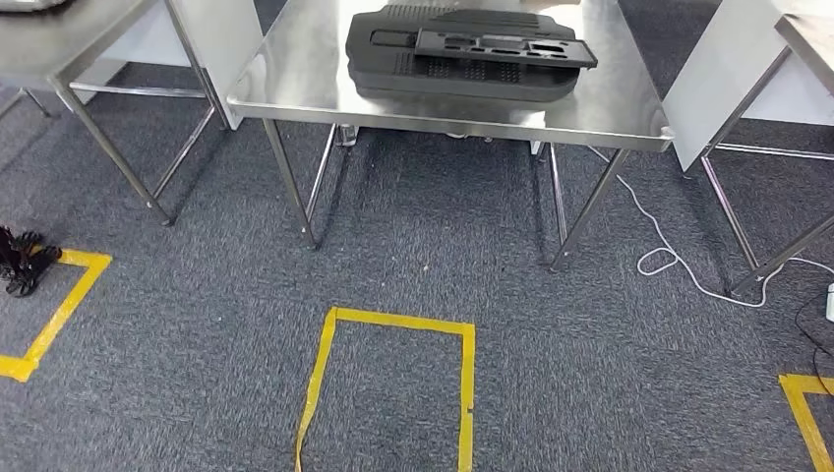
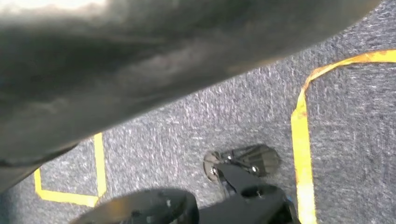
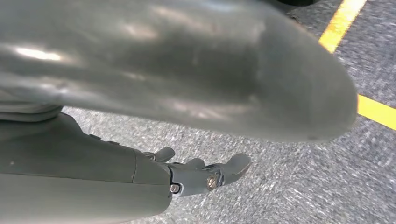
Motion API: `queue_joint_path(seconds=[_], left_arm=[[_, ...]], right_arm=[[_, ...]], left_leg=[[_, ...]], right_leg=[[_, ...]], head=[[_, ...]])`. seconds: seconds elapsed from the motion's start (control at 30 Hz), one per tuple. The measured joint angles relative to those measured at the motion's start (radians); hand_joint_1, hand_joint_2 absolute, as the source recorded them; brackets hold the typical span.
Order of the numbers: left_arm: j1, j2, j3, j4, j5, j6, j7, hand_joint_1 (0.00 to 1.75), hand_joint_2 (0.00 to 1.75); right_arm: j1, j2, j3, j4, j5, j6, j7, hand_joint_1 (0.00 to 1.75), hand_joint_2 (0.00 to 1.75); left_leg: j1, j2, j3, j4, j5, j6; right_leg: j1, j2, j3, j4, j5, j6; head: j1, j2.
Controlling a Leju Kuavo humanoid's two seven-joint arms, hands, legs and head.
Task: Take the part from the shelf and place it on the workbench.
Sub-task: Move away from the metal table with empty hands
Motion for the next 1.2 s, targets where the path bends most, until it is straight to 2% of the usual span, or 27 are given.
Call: queue_joint_path(seconds=[0.07,0.13,0.17,0.23,0.27,0.3,0.33,0.4,0.43,0.47,0.5,0.53,0.6,0.63,0.67,0.77,0.8,0.83,0.87,0.93,1.0,1.1,1.17,1.2], left_arm=[[0.0,0.0,0.0,0.0,0.0,0.0,0.0,0.0,0.0],[0.0,0.0,0.0,0.0,0.0,0.0,0.0,0.0,0.0],[-0.001,0.0,0.0,0.0,0.0,0.0,0.0,0.0,0.0],[-0.002,0.0,0.0,0.0,0.0,0.0,0.0,0.0,0.0],[-0.001,-0.001,0.0,0.0,0.0,0.0,0.0,0.0,0.0],[-0.001,-0.001,0.0,0.0,0.0,0.0,0.0,0.0,0.0],[0.0,-0.001,0.001,0.0,0.0,0.0,0.0,0.0,0.0],[0.0,-0.002,0.001,0.0,0.0,0.0,0.0,0.0,0.0],[-0.001,-0.002,0.001,0.0,0.0,0.0,0.0,0.0,0.0],[-0.001,-0.003,0.001,0.0,0.0,0.0,0.0,0.0,0.0],[-0.001,-0.003,0.001,0.0,0.0,0.0,0.0,0.0,0.0],[-0.001,-0.003,0.001,0.0,0.0,0.0,0.0,0.0,0.0],[0.0,-0.003,0.001,0.0,0.0,0.0,0.0,0.0,0.0],[0.0,-0.002,0.001,0.0,0.0,0.0,0.0,0.0,0.0],[0.0,-0.002,0.001,0.0,0.0,0.0,0.0,0.0,0.0],[0.001,-0.002,0.001,0.0,0.0,0.0,0.0,0.0,0.0],[0.001,-0.002,0.001,0.0,0.0,0.0,0.001,0.0,0.0],[0.002,-0.002,0.001,0.0,0.0,0.0,0.001,0.0,0.0],[0.002,-0.002,0.001,0.0,0.0,0.0,0.002,0.0,0.0],[0.002,-0.001,0.001,0.0,0.0,0.0,0.003,0.0,0.0],[-0.001,0.0,0.001,0.0,0.0,0.001,0.004,0.0,0.0],[-0.002,0.0,0.001,0.0,0.0,0.001,0.007,0.0,0.0],[-0.002,0.0,0.002,0.0,0.0,0.002,0.007,0.0,0.0],[-0.002,0.0,0.002,0.0,0.0,0.002,0.008,0.0,0.0]], right_arm=[[0.0,0.0,0.0,0.0,0.0,0.0,0.0,0.0,0.0],[0.0,0.0,0.0,0.0,0.0,0.0,0.0,0.0,0.0],[0.0,0.0,0.0,0.0,0.0,0.0,0.0,0.0,0.0],[0.0,0.0,0.0,0.0,0.0,0.0,-0.001,0.0,0.0],[0.0,0.001,0.0,0.0,0.0,0.0,-0.001,0.0,0.0],[0.001,0.001,0.0,0.0,0.0,0.0,-0.001,0.0,0.0],[0.002,0.0,0.0,0.0,0.0,0.0,0.0,0.0,0.0],[0.001,0.0,0.001,0.0,0.0,0.0,-0.001,0.0,0.0],[0.0,-0.001,0.001,0.0,0.0,0.0,-0.001,0.0,0.0],[-0.001,-0.001,0.001,0.0,0.0,0.0,-0.001,0.0,0.0],[-0.001,0.0,0.001,0.0,0.0,0.0,-0.001,0.0,0.0],[-0.001,0.0,0.001,0.0,0.001,0.0,-0.001,0.0,0.0],[0.0,0.0,0.001,0.0,0.002,0.0,-0.001,0.0,0.0],[0.0,0.0,0.001,0.0,0.002,0.0,-0.001,0.0,0.0],[0.0,0.0,0.001,0.0,0.002,0.0,-0.001,0.0,0.0],[0.001,0.0,0.002,0.001,0.004,0.0,0.0,0.0,0.0],[0.002,0.0,0.002,0.002,0.006,0.0,0.001,0.0,0.0],[0.002,0.001,0.003,0.002,0.007,0.0,0.003,0.0,0.0],[0.002,0.001,0.005,0.002,0.008,0.0,0.004,0.0,0.0],[0.002,0.002,0.009,0.002,0.012,0.0,0.005,0.0,0.0],[0.002,0.003,0.012,0.002,0.017,0.0,0.004,0.0,0.0],[0.002,0.002,0.014,0.002,0.021,0.0,0.004,0.0,0.0],[0.001,0.002,0.015,0.002,0.022,0.0,0.004,0.0,0.0],[0.0,0.001,0.016,0.002,0.022,0.0,0.004,0.0,0.44]], left_leg=[[-0.003,-0.005,-0.006,-0.003,0.004,0.011],[-0.001,-0.009,-0.01,-0.007,0.011,0.023],[0.001,-0.01,-0.012,-0.008,0.014,0.029],[0.001,-0.013,-0.02,-0.008,0.017,0.037],[0.001,-0.015,-0.024,-0.008,0.019,0.038],[0.001,-0.017,-0.026,-0.008,0.02,0.039],[0.001,-0.019,-0.027,-0.008,0.022,0.039],[0.003,-0.024,-0.027,-0.008,0.026,0.034],[0.001,-0.026,-0.028,-0.007,0.027,0.03],[-0.001,-0.028,-0.028,-0.007,0.029,0.025],[-0.003,-0.029,-0.028,-0.008,0.031,0.019],[-0.004,-0.03,-0.027,-0.011,0.033,0.013],[-0.001,-0.029,-0.028,-0.012,0.035,0.001],[0.001,-0.026,-0.033,0.001,0.023,-0.004],[0.002,-0.022,-0.046,0.034,-0.001,-0.006],[0.003,-0.017,-0.117,0.214,-0.1,-0.011],[0.003,-0.017,-0.131,0.251,-0.11,-0.013],[0.003,-0.016,-0.128,0.253,-0.102,-0.013],[0.003,-0.014,-0.108,0.219,-0.077,-0.013],[0.002,0.005,-0.041,0.092,-0.02,-0.01],[-0.003,0.02,-0.003,0.009,0.003,-0.002],[-0.008,0.007,-0.008,-0.004,0.006,0.016],[-0.004,-0.004,-0.012,-0.008,0.013,0.029],[-0.003,-0.009,-0.015,-0.009,0.016,0.035]], right_leg=[[-0.001,-0.003,-0.005,0.0,0.0,0.007],[-0.004,0.0,-0.021,0.029,-0.018,0.012],[-0.005,0.003,-0.043,0.072,-0.04,0.012],[-0.008,0.008,-0.107,0.204,-0.096,0.009],[-0.009,0.009,-0.136,0.261,-0.114,0.01],[-0.01,0.01,-0.149,0.287,-0.117,0.015],[-0.012,0.01,-0.142,0.273,-0.104,0.022],[-0.015,0.012,-0.078,0.147,-0.054,0.038],[-0.014,0.014,-0.044,0.079,-0.032,0.04],[-0.012,0.016,-0.021,0.031,-0.017,0.037],[-0.009,0.018,-0.011,0.006,-0.011,0.031],[-0.006,0.018,-0.012,0.001,-0.008,0.023],[-0.008,0.016,-0.011,-0.003,0.0,0.006],[-0.01,0.015,-0.009,-0.006,0.004,-0.002],[-0.013,0.013,-0.007,-0.009,0.009,-0.01],[-0.01,0.008,-0.006,-0.008,0.013,-0.02],[-0.008,0.006,-0.007,-0.008,0.013,-0.02],[-0.008,0.005,-0.006,-0.008,0.013,-0.02],[-0.008,0.004,-0.005,-0.007,0.013,-0.02],[-0.005,0.0,-0.002,-0.003,0.009,-0.016],[0.002,-0.006,-0.005,0.002,0.004,-0.007],[0.002,-0.019,-0.011,0.004,0.001,0.005],[-0.002,-0.012,-0.031,0.041,-0.023,0.009],[-0.004,-0.004,-0.055,0.09,-0.048,0.008]], head=[[0.001,0.0],[0.002,0.0],[0.004,0.0],[0.008,0.0],[0.008,0.0],[0.008,0.0],[0.008,0.0],[0.008,0.0],[0.008,0.0],[0.008,0.0],[0.007,0.0],[0.007,0.0],[0.007,0.0],[0.006,0.0],[0.004,0.0],[0.002,0.0],[0.002,0.0],[0.002,0.0],[0.002,0.0],[0.001,0.0],[0.001,0.0],[0.003,0.0],[0.005,0.0],[0.007,0.0]])
